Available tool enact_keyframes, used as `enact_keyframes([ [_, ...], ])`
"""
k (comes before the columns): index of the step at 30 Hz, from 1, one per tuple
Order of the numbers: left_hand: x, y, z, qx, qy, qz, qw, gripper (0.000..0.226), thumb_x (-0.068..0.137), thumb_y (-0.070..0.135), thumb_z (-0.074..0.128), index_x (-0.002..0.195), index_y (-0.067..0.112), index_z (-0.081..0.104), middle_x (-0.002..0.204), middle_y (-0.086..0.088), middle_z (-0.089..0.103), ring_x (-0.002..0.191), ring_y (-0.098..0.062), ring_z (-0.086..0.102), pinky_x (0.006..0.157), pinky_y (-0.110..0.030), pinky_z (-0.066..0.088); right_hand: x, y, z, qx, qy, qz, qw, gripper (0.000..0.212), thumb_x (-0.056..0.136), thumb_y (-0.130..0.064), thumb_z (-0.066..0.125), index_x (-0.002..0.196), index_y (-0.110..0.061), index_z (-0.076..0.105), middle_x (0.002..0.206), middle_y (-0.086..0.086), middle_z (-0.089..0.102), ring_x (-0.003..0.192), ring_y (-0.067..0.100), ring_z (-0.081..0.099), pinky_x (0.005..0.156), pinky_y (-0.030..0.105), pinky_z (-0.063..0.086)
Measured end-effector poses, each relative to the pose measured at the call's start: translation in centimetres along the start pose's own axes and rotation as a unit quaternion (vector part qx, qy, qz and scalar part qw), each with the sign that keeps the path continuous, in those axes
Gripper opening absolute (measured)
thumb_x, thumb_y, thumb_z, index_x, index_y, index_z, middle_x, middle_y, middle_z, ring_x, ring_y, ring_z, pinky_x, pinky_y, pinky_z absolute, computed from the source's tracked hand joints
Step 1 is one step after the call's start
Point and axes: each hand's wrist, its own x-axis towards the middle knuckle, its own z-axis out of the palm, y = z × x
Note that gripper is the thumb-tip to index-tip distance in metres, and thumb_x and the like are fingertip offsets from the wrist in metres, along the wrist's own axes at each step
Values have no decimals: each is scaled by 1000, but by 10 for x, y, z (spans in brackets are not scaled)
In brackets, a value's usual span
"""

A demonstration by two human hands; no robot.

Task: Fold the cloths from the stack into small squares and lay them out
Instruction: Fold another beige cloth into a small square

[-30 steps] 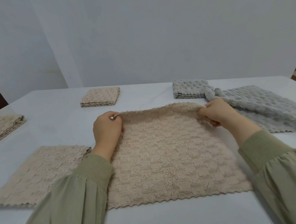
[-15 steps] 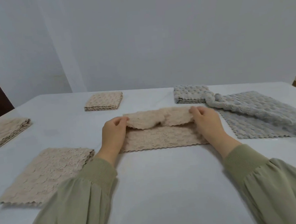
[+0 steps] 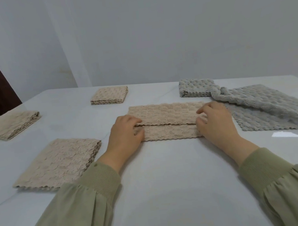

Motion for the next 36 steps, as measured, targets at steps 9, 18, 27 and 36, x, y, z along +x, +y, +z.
enact_keyframes([
  [9, 4, -1, -2, 25, -61, -30, 997, 33, 92, 34, 53, 124, 26, 57, 110, 3, 64, 106, -17, 51, 92, -33, 40, -2, -1, -3, -74, -95, -30, 992, 23, 89, -30, 55, 105, -15, 65, 103, 3, 65, 100, 25, 53, 88, 37, 38],
  [18, -1, 6, -4, 110, 49, 107, 987, 11, 85, 16, 63, 85, 13, 73, 83, -4, 69, 83, -26, 59, 74, -36, 41, -2, 1, -3, -75, -23, -80, 994, 12, 84, -16, 64, 79, -8, 72, 81, 9, 67, 82, 30, 52, 77, 37, 38],
  [27, -16, 9, -10, 80, -32, 230, 969, 20, 75, 22, 43, 73, 13, 61, 79, -1, 62, 78, -22, 53, 68, -35, 45, -17, 5, -10, 11, -79, -83, 993, 6, 78, -17, 60, 82, -13, 58, 85, 2, 58, 89, 22, 46, 82, 31, 34],
  [36, -17, 12, -18, 37, -15, 249, 968, 6, 71, 9, 57, 70, 12, 62, 72, 1, 61, 73, -18, 52, 67, -24, 38, -20, -4, -15, 59, -72, -181, 979, 8, 73, -4, 69, 74, -10, 64, 90, 6, 65, 92, 27, 55, 83, 30, 41],
])
